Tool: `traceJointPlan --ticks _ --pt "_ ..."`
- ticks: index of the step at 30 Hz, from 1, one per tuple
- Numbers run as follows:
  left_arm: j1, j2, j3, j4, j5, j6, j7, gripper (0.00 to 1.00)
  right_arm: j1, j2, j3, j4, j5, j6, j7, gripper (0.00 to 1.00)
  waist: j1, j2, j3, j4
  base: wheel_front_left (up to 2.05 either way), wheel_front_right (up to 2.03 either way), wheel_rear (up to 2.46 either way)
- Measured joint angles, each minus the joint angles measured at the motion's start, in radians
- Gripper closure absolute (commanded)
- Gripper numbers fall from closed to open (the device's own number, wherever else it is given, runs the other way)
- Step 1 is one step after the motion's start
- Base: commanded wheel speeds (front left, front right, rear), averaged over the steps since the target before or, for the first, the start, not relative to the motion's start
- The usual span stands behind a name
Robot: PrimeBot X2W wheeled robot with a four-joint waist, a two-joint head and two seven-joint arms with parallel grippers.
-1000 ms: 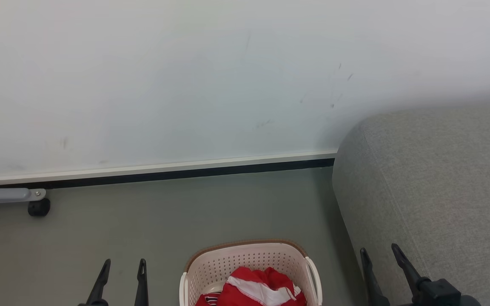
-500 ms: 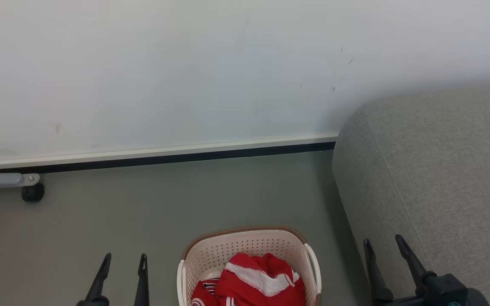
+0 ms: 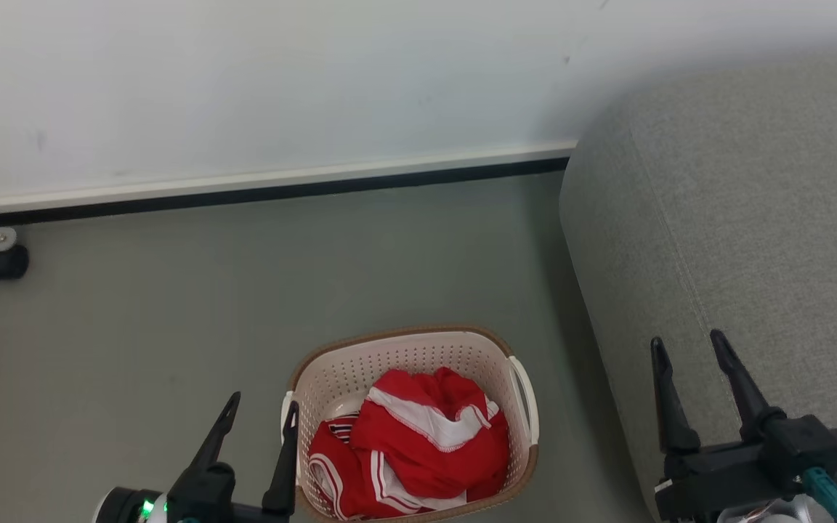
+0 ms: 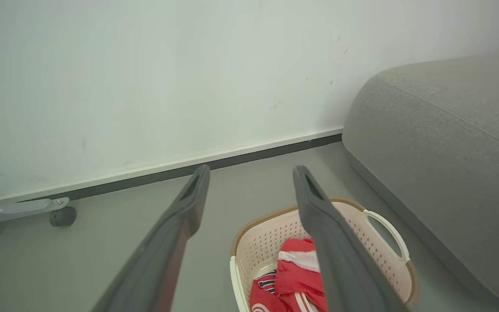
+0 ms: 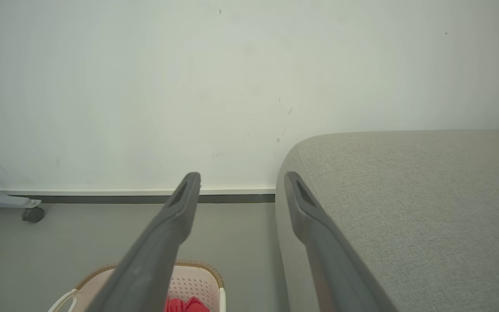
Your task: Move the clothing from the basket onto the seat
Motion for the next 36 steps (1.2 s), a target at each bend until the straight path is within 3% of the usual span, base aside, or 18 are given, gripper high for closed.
traceJointPlan --ticks 16,36 --pt "-0.214 -0.051 -0.121 0.203 0.054 -0.043 0.030 0.00 -0.130 -0.004 -0.029 -0.098 -0.040 -0.005 -0.007 0.00 0.0002 0.0001 0.203 -0.076 0.00 0.00 0.00" --pt "-0.436 -0.065 -0.248 0.385 0.109 -0.079 0.056 0.00 -0.306 0.009 -0.040 -0.225 -0.076 -0.005 -0.007 0.00 0.0001 0.0001 0.469 -0.151 0.00 0.00 0.00"
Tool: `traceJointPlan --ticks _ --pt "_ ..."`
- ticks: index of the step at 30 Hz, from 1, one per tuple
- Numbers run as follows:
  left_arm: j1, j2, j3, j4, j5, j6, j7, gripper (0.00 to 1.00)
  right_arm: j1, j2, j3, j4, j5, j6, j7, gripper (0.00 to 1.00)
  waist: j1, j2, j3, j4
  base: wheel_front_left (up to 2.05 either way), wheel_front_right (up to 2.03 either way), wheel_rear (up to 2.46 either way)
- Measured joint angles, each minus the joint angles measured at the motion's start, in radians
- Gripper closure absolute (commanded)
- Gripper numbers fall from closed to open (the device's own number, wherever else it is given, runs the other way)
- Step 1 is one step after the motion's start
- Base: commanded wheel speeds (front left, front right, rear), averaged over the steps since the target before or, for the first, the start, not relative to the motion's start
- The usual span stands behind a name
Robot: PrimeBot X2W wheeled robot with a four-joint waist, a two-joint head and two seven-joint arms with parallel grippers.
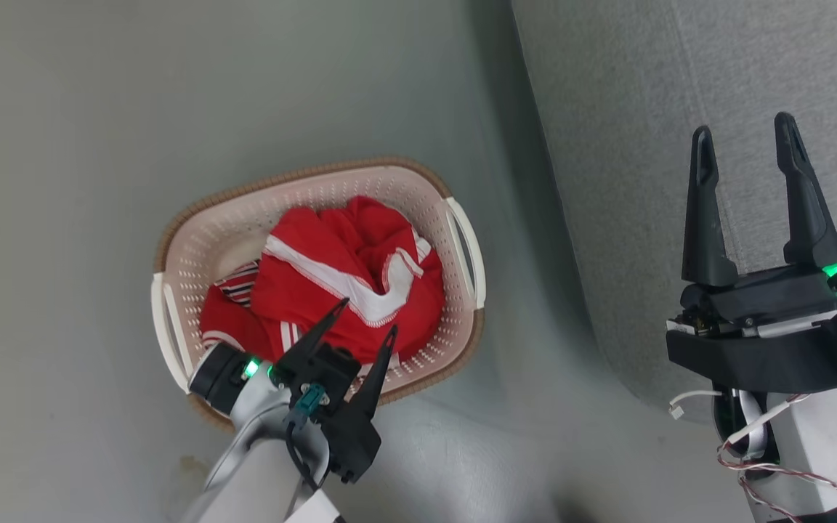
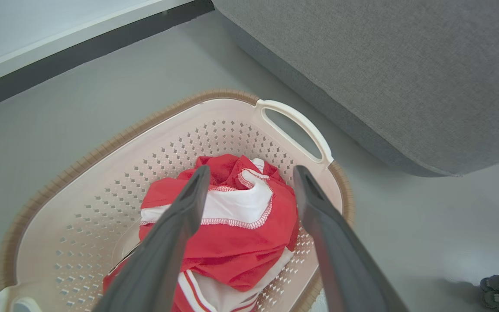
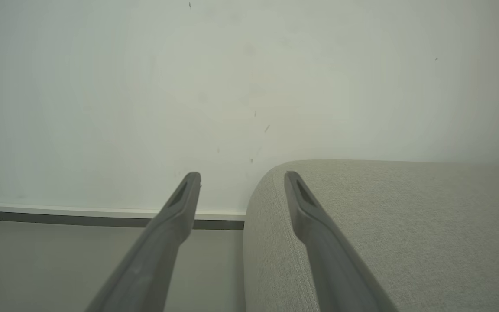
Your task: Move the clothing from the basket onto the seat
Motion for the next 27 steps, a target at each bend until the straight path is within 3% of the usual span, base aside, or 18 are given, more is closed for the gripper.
traceJointPlan --ticks 18,27 --pt "-0.224 -0.001 -0.073 0.091 0.006 -0.008 -0.003 0.00 -0.126 0.031 -0.014 -0.024 0.000 0.000 0.000 0.00 0.0000 0.0000 0.247 -0.040 0.00 0.00 0.00" --pt "-0.278 -0.001 -0.071 0.152 -0.016 0.050 -0.012 0.00 -0.153 0.041 -0.013 -0.010 -0.008 0.000 0.000 0.00 -0.0001 0.0000 0.311 -0.053 0.00 0.00 0.00"
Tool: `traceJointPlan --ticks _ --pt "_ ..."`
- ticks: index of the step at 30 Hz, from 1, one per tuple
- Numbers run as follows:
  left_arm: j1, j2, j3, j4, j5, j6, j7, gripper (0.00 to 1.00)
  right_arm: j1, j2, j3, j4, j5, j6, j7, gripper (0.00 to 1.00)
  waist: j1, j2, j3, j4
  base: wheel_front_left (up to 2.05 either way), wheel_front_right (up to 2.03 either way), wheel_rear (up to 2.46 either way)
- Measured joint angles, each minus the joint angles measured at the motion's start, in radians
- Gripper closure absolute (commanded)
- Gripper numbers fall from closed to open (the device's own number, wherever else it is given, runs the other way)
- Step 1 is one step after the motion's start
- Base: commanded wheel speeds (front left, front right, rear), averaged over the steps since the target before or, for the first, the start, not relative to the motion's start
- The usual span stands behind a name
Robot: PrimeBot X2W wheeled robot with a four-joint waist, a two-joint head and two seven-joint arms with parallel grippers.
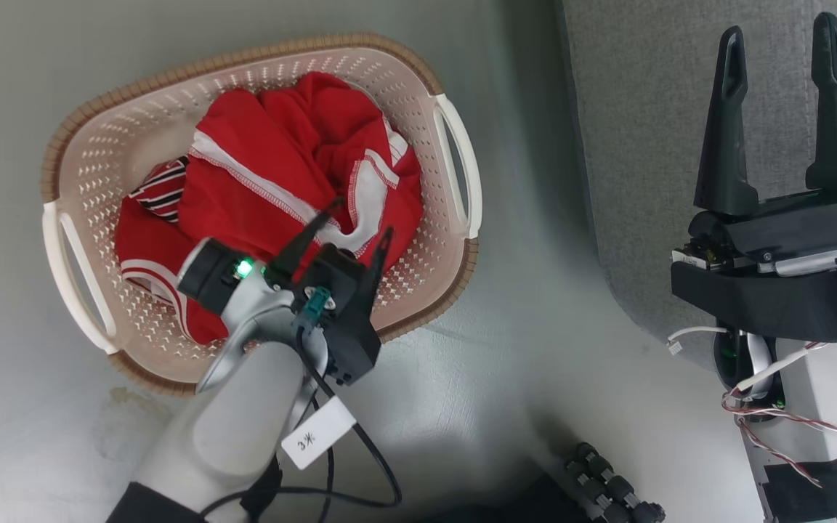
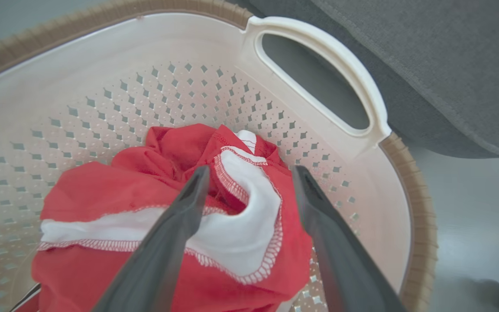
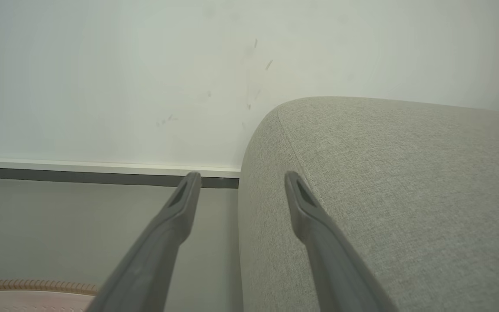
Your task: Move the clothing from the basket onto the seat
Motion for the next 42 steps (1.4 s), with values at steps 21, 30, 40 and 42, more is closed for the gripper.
traceJointPlan --ticks 21,30,40,42 --pt "-0.038 0.000 -0.035 0.100 -0.074 0.047 -0.018 1.00 -0.024 0.004 -0.005 0.069 -0.010 0.018 0.000 0.00 -0.0002 -0.0002 -0.005 0.010 0.00 0.00 0.00" --pt "-0.037 -0.001 -0.048 0.090 -0.127 0.026 -0.039 1.00 -0.023 0.006 -0.009 0.151 -0.010 0.033 0.000 0.00 -0.0002 -0.0002 -0.071 0.039 0.00 0.00 0.00" --pt "-0.038 -0.004 -0.079 0.042 -0.145 -0.016 -0.044 1.00 0.018 0.017 -0.001 0.264 -0.008 0.053 0.000 0.00 -0.0002 -0.0002 -0.183 0.090 0.00 0.00 0.00" --pt "-0.040 -0.006 -0.081 0.031 -0.161 -0.025 -0.044 1.00 0.026 0.021 0.004 0.288 -0.008 0.055 0.000 0.00 -0.0003 -0.0002 -0.207 0.102 0.00 0.00 0.00"
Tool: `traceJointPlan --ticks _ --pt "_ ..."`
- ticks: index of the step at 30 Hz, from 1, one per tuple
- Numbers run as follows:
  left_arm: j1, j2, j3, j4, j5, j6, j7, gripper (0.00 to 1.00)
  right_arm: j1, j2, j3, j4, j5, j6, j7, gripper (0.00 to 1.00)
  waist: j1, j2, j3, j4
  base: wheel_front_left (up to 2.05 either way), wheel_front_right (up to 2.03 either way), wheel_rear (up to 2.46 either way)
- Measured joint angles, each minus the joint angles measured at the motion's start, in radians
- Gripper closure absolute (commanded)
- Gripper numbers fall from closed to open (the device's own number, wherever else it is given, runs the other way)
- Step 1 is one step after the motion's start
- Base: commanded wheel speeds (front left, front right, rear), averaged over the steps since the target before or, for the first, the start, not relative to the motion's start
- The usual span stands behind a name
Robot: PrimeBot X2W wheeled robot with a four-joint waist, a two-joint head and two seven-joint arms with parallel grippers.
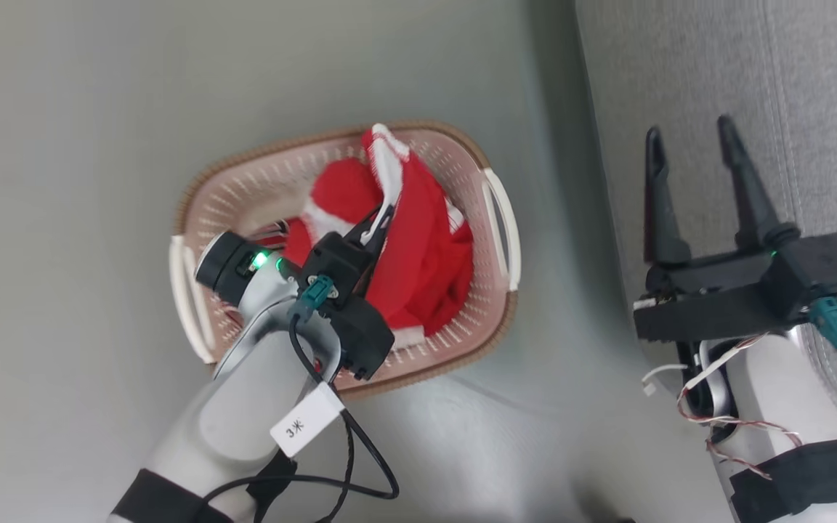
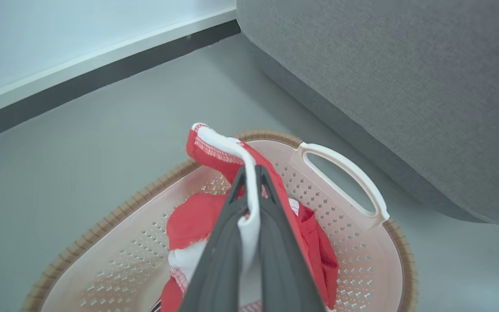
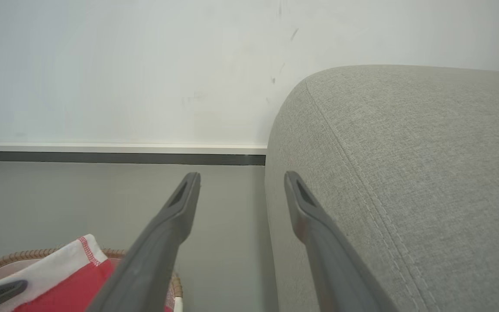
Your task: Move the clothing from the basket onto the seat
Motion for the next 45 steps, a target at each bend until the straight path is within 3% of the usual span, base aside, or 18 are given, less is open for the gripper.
traceJointPlan --ticks 16,29,45 --pt "-0.030 -0.006 0.038 -0.133 -0.046 -0.070 0.000 1.00 0.049 -0.006 -0.026 0.158 0.021 0.035 0.000 0.00 0.0000 -0.0001 -0.218 0.105 0.00 0.00 0.00" --pt "-0.037 0.016 0.068 -0.170 -0.093 -0.087 0.000 1.00 0.083 0.007 -0.021 0.249 0.046 0.072 0.000 0.00 0.0000 -0.0001 -0.395 0.147 0.00 0.00 0.00" --pt "-0.055 -0.001 0.037 -0.156 -0.142 -0.097 0.003 1.00 0.132 0.000 0.104 0.369 0.038 0.162 0.000 0.00 0.0001 -0.0001 -0.609 0.161 0.00 0.00 0.00"
